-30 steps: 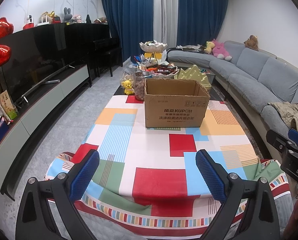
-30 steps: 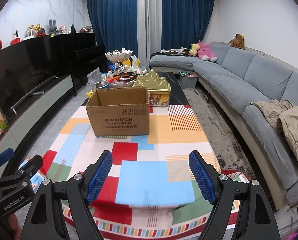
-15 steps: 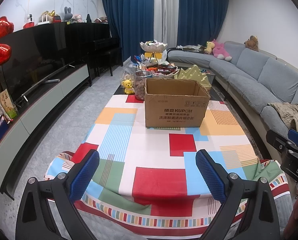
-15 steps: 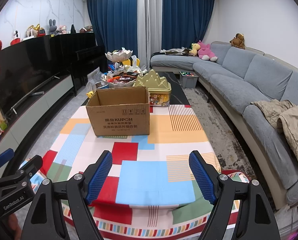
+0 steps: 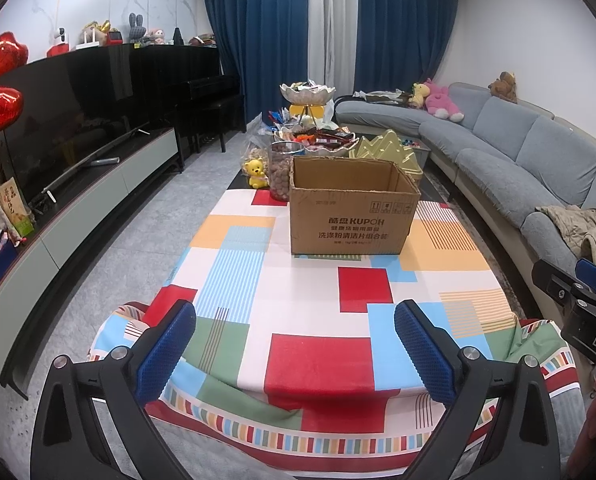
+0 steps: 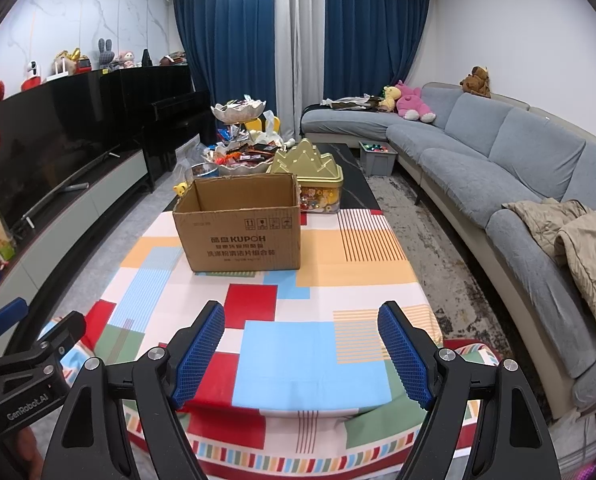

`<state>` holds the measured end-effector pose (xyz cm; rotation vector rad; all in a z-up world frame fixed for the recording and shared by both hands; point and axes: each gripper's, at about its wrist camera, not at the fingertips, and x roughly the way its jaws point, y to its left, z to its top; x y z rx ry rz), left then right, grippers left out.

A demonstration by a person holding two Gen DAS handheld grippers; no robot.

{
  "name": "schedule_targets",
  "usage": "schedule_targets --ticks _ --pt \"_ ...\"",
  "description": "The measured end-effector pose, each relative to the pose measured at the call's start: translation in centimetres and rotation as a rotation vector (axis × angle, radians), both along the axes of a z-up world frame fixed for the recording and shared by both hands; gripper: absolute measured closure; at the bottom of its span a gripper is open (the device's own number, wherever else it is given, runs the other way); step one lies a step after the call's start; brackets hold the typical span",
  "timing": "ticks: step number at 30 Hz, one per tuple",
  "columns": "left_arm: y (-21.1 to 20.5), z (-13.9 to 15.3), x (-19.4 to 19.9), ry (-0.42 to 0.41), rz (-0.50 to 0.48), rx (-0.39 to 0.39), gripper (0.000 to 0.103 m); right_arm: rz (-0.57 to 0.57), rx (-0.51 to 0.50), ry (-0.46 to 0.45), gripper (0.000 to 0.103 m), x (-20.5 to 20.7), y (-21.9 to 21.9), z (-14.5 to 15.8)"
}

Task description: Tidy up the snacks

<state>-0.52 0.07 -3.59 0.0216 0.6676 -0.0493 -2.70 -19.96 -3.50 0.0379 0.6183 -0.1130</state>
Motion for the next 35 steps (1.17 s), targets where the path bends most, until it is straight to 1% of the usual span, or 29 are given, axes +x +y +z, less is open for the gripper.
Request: schedule_targets --ticks 35 --pt "-0.16 -0.10 0.18 0.014 -0.006 -0.013 0.001 0.000 0.000 0.000 0.023 0.02 -0.05 -0.11"
